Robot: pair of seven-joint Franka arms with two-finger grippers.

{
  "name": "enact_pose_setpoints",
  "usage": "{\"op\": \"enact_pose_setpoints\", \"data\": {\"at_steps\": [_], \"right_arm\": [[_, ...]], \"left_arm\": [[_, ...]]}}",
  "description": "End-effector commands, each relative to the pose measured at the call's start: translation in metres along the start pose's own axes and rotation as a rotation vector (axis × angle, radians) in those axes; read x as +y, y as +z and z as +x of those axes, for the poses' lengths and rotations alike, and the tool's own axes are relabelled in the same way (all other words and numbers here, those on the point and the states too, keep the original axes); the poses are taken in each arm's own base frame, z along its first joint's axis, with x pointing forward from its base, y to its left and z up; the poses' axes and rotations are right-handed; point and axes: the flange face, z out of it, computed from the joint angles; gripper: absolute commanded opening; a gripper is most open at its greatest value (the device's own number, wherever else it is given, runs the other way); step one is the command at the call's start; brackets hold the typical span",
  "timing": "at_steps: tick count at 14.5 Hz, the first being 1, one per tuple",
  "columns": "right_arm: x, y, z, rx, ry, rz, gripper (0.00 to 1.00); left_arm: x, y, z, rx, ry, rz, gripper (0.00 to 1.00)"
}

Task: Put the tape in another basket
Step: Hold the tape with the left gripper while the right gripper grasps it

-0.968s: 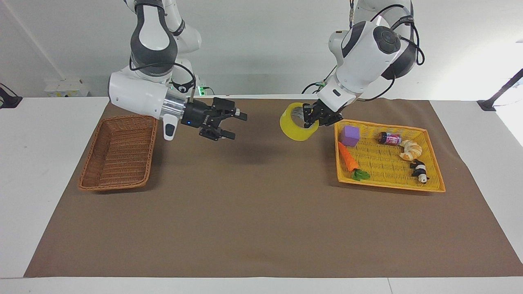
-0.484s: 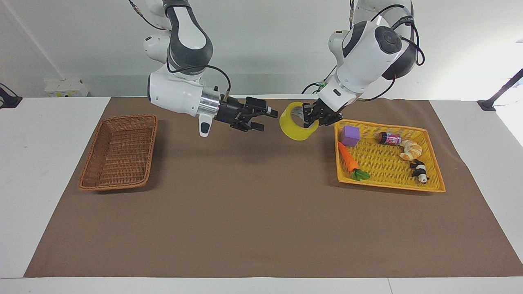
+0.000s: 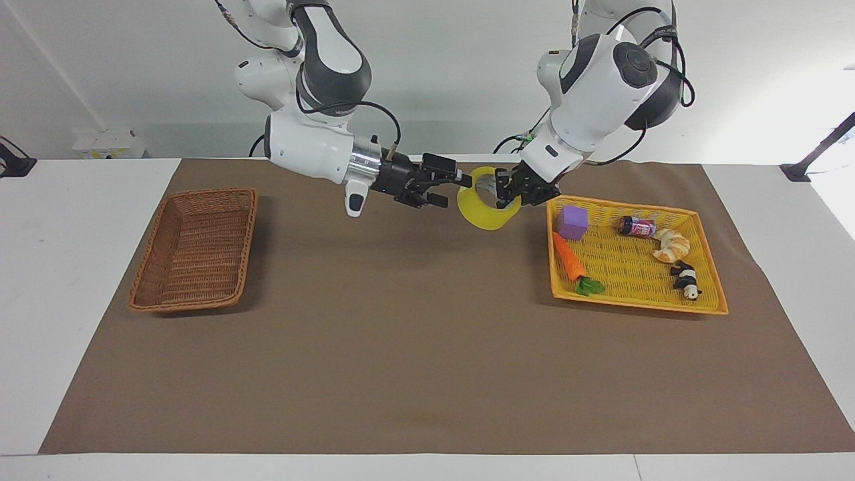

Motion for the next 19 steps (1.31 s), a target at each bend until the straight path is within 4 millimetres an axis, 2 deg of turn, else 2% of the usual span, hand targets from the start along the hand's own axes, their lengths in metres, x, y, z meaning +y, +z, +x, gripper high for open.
{"op": "enact_pose_setpoints", "data": {"at_steps": [1, 3, 9, 10, 14, 15, 16, 17, 18, 19], "right_arm": [[-0.004, 0.005, -0.006, 0.022, 0.034, 0.012, 1.00], [-0.006, 0.019, -0.012, 0.041, 0.037, 0.001, 1.00], [-0.006, 0.020, -0.012, 0.039, 0.039, 0.000, 1.00], [-0.006, 0.020, -0.012, 0.041, 0.039, 0.000, 0.97], [-0.006, 0.022, -0.014, 0.041, 0.034, -0.003, 0.70], [-0.006, 0.022, -0.014, 0.038, 0.033, -0.005, 0.56], [-0.006, 0.023, -0.014, 0.035, 0.035, -0.005, 0.33], [-0.006, 0.023, -0.014, 0.033, 0.035, -0.005, 0.15], [-0.006, 0.023, -0.014, 0.034, 0.035, -0.004, 0.04], [-0.007, 0.022, -0.014, 0.035, 0.034, -0.003, 0.00]], "left_arm": [[-0.003, -0.012, -0.005, -0.006, 0.009, -0.017, 0.00], [-0.002, -0.013, -0.005, -0.003, 0.009, -0.017, 0.00], [-0.001, -0.013, -0.005, 0.000, 0.012, -0.019, 0.00], [-0.001, -0.012, -0.005, -0.004, 0.012, -0.017, 0.00], [-0.002, -0.014, -0.006, -0.002, 0.009, -0.018, 0.00], [-0.001, -0.014, -0.006, 0.000, 0.011, -0.019, 0.00], [-0.001, -0.013, -0.006, -0.005, 0.011, -0.017, 0.00], [-0.001, -0.012, -0.007, -0.011, 0.011, -0.015, 0.00], [-0.003, -0.012, -0.006, -0.012, 0.008, -0.014, 0.00], [-0.003, -0.012, -0.006, -0.010, 0.008, -0.015, 0.00]]}}
